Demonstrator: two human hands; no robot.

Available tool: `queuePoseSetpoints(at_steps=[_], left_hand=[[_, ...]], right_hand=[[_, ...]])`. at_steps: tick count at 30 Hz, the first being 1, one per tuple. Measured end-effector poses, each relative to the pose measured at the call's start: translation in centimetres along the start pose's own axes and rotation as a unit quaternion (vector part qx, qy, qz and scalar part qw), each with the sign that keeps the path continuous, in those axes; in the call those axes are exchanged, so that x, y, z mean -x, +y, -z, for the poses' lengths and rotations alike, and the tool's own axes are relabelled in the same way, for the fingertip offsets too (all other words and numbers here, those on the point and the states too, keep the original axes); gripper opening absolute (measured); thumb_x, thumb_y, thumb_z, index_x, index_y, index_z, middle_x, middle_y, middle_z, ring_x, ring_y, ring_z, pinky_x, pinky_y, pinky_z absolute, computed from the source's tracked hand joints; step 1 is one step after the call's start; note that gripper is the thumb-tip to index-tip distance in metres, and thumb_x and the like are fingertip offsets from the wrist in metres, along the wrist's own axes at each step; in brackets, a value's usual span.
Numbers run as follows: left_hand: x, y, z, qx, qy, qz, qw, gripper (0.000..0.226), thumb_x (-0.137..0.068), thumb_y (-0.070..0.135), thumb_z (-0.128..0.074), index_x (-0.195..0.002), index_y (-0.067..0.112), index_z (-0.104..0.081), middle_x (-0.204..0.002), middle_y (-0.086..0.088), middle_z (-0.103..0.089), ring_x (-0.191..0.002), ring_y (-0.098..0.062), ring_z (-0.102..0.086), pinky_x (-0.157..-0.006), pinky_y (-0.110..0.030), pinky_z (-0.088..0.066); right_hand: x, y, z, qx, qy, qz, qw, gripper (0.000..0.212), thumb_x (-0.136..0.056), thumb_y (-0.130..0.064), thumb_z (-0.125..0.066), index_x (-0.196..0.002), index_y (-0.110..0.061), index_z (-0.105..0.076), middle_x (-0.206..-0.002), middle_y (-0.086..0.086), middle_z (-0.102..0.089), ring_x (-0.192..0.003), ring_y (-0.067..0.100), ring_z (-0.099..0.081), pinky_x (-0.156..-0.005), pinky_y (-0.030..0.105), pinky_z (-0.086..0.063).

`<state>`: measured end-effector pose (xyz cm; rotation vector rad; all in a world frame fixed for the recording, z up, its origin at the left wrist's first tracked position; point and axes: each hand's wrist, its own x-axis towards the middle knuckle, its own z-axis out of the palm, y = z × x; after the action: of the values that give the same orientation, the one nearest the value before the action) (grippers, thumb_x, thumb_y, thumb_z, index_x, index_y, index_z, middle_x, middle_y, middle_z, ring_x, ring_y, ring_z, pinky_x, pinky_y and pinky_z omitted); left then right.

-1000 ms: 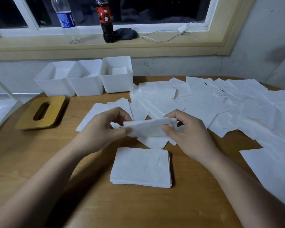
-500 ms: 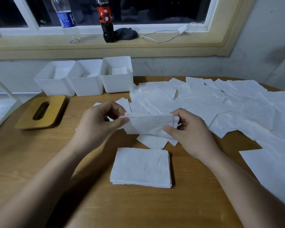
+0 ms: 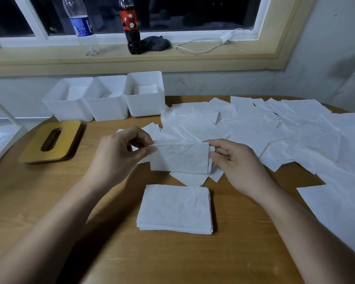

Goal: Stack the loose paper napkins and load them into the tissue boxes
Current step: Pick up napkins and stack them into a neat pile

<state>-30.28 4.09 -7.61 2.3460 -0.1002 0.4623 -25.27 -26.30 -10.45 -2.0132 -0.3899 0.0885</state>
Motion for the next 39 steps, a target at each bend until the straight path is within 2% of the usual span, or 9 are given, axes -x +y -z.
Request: queuePoseSetpoints(at_steps=[5,11,18,21,24,25,30,34,39], left_hand=[[-0.2,0.1,-0.2,-0.008,-0.008,-0.003,1.000,0.010,-0.090,0.033,-0.085,-0.089,0.035,-0.075,-0.094,0.020,-0.074,-0.088,-0.006,-0.066,-0.068,-0.015,-0.045],[-1.5,0.3,0.0,-0.034,-0.075,-0.046,0.996,0.010,-0.092,0.040,-0.081,-0.092,0.039,-0.071,-0.132,0.028,-0.065,-0.122,0.004,-0.060,-0.093,-0.027,-0.054],[-1.7,-0.1,-1.0,0.069,-0.085,-0.012,0.994,0.011,-0.101,0.025,-0.075,-0.093,0.023,-0.067,-0.133,0.025,-0.071,-0.135,0.002,-0.059,-0.112,-0.036,-0.051],[-1.6,0.0,-1.5,0.085,-0.088,-0.006,0.992,0.012,-0.101,0.022,-0.074,-0.093,0.019,-0.066,-0.134,0.025,-0.071,-0.135,0.002,-0.059,-0.113,-0.030,-0.048],[-1.7,0.4,-1.9,0.083,-0.073,-0.001,0.994,0.014,-0.100,0.018,-0.075,-0.092,0.017,-0.064,-0.139,0.029,-0.066,-0.135,0.008,-0.056,-0.109,-0.012,-0.040],[-1.7,0.5,-2.0,0.088,-0.073,0.001,0.993,0.014,-0.100,0.017,-0.075,-0.093,0.016,-0.063,-0.140,0.030,-0.066,-0.134,0.008,-0.056,-0.109,-0.012,-0.040],[-2.1,0.2,-2.4,0.114,-0.091,-0.006,0.989,0.014,-0.102,0.016,-0.072,-0.096,0.020,-0.059,-0.138,0.023,-0.070,-0.138,-0.006,-0.059,-0.119,-0.042,-0.046],[-2.2,0.0,-2.8,0.108,-0.088,-0.010,0.990,0.015,-0.101,0.017,-0.073,-0.097,0.021,-0.060,-0.129,0.019,-0.074,-0.134,-0.008,-0.061,-0.116,-0.048,-0.049],[-2.9,-0.3,-2.9,0.107,-0.092,-0.028,0.990,0.013,-0.100,0.014,-0.071,-0.095,0.019,-0.060,-0.139,0.021,-0.069,-0.136,-0.006,-0.060,-0.118,-0.053,-0.045]], right_hand=[[0.2,-0.5,0.2,0.002,0.007,0.004,1.000,0.033,-0.109,-0.012,-0.058,-0.126,-0.036,-0.075,-0.115,-0.022,-0.078,-0.111,-0.006,-0.070,-0.095,0.025,-0.056],[0.4,-1.0,0.3,0.008,-0.004,0.012,1.000,0.038,-0.109,-0.008,-0.056,-0.122,-0.038,-0.075,-0.115,-0.028,-0.076,-0.115,-0.008,-0.067,-0.097,0.023,-0.054],[0.5,-1.0,0.4,-0.003,-0.012,0.016,1.000,0.040,-0.109,-0.006,-0.056,-0.122,-0.038,-0.076,-0.118,-0.026,-0.076,-0.117,-0.007,-0.067,-0.103,0.030,-0.055],[0.4,-1.0,0.4,-0.006,-0.016,0.021,1.000,0.039,-0.109,-0.006,-0.056,-0.122,-0.038,-0.076,-0.118,-0.023,-0.076,-0.119,-0.004,-0.067,-0.107,0.036,-0.056],[0.5,-1.0,0.4,-0.013,-0.023,0.023,0.999,0.039,-0.109,-0.006,-0.057,-0.123,-0.037,-0.076,-0.119,-0.022,-0.077,-0.120,-0.002,-0.067,-0.109,0.039,-0.055],[0.5,-1.0,0.3,-0.011,-0.024,0.024,0.999,0.038,-0.109,-0.007,-0.057,-0.123,-0.037,-0.076,-0.119,-0.022,-0.077,-0.120,-0.002,-0.067,-0.109,0.039,-0.055],[0.6,-1.2,0.4,-0.015,-0.032,0.030,0.999,0.036,-0.109,-0.008,-0.058,-0.122,-0.036,-0.076,-0.118,-0.023,-0.076,-0.119,-0.003,-0.067,-0.109,0.037,-0.055],[0.6,-1.4,0.4,-0.019,-0.034,0.035,0.999,0.034,-0.109,-0.009,-0.059,-0.119,-0.036,-0.076,-0.115,-0.024,-0.077,-0.117,-0.003,-0.068,-0.107,0.033,-0.055],[0.7,-1.5,0.3,-0.019,-0.045,0.037,0.998,0.030,-0.109,-0.011,-0.061,-0.117,-0.036,-0.076,-0.114,-0.022,-0.077,-0.116,-0.002,-0.068,-0.105,0.034,-0.055]])
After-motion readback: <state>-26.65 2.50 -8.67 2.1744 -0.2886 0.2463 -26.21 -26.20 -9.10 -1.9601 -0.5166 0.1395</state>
